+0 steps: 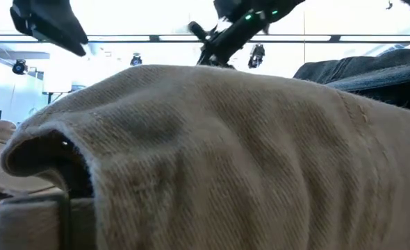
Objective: Pick & Place hat
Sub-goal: Put the left black cap into the left transparent bin, then put the left brown cap into the right transparent bin
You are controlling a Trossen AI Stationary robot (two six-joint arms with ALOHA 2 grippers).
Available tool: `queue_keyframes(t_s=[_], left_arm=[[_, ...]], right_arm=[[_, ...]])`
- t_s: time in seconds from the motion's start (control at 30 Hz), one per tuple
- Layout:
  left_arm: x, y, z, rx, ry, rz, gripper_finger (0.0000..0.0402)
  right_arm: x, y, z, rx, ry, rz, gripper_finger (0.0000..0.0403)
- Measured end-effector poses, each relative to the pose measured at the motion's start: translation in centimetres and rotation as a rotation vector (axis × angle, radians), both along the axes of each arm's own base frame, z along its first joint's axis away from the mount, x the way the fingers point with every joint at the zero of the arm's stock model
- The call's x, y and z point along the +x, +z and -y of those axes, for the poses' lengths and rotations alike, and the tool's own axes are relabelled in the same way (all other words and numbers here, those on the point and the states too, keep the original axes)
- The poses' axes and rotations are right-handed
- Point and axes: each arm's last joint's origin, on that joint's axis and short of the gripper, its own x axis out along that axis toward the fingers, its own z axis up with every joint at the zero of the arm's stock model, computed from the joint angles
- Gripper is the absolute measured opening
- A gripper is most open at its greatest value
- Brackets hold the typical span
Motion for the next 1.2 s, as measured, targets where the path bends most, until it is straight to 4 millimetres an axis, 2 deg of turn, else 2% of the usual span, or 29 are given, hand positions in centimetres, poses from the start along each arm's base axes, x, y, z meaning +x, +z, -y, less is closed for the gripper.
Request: queue_keyframes(t_s=[0.17,0.27,0.4,0.57,0.7,0.8,0.97,1.1,1.2], left_arm=[[0.3,-1.7,0.3,-0.055,-0.012,-0.026,0.0172],[0.3,-2.9,0.4,-0.093,-0.024,-0.051,0.0172],[0.2,-4.2,0.6,-0.146,-0.056,-0.085,0.0172],[0.4,-5.4,0.8,-0.186,-0.079,-0.076,0.0172],[0.6,-5.5,0.9,-0.189,-0.093,-0.052,0.0172],[0.9,-5.3,1.1,-0.183,-0.12,-0.023,0.0172],[1.4,-5.2,1.3,-0.134,-0.183,0.028,0.0172],[1.4,-6.2,1.4,-0.141,-0.237,0.026,0.0172],[1.1,-6.9,1.6,-0.213,-0.328,-0.056,0.0172]], right_arm=[[2.6,-1.8,0.6,0.118,0.083,-0.197,0.0013],[3.7,-2.5,0.2,0.146,0.135,-0.3,0.0013],[4.5,-1.0,-1.3,0.071,0.18,-0.363,0.0034],[4.6,1.2,-3.3,-0.096,0.169,-0.391,0.0098],[3.3,3.3,-4.0,-0.138,0.155,-0.404,0.0158],[2.1,4.2,-5.3,-0.173,0.185,-0.455,0.0194],[-1.4,6.6,-10.5,-0.222,0.327,-0.544,0.0221],[-3.9,5.2,-14.4,-0.138,0.394,-0.637,0.0223],[-4.9,3.9,-18.1,-0.057,0.421,-0.576,0.0224]])
